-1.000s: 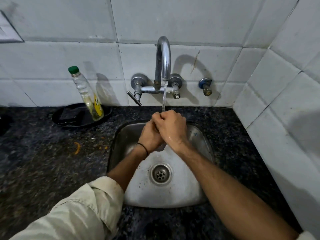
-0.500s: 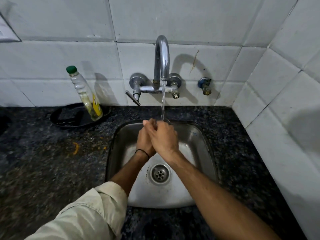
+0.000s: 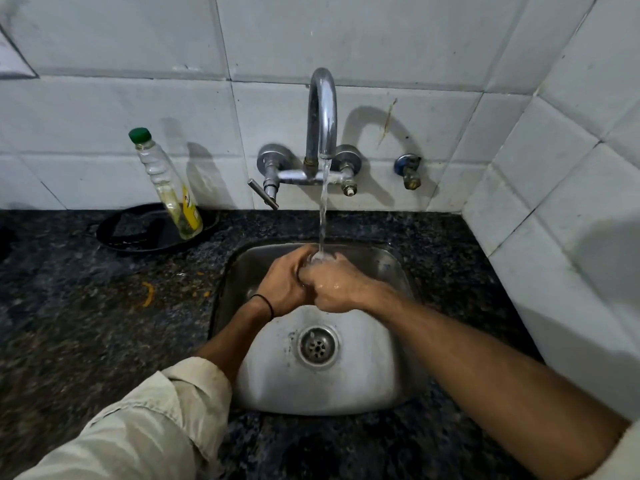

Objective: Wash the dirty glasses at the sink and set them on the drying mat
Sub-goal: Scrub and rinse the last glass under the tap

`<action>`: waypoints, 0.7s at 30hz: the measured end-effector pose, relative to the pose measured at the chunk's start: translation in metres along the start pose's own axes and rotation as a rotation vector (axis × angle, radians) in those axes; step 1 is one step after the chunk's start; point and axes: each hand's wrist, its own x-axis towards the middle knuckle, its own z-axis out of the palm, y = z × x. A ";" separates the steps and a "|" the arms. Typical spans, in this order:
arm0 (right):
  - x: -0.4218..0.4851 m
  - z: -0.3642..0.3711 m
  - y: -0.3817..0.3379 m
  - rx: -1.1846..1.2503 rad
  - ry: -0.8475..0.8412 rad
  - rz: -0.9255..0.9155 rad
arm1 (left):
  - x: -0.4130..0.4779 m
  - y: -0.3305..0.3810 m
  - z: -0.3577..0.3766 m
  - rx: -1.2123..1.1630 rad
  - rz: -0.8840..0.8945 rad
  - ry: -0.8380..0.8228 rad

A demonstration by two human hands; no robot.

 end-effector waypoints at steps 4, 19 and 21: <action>-0.002 0.039 -0.016 0.329 0.249 0.084 | -0.006 -0.004 -0.001 -0.023 -0.028 0.071; -0.003 0.010 0.001 0.609 -0.058 0.115 | -0.001 -0.007 0.001 0.152 -0.215 -0.012; -0.012 0.032 0.001 1.064 0.121 0.208 | 0.003 0.004 -0.004 0.450 -0.237 -0.096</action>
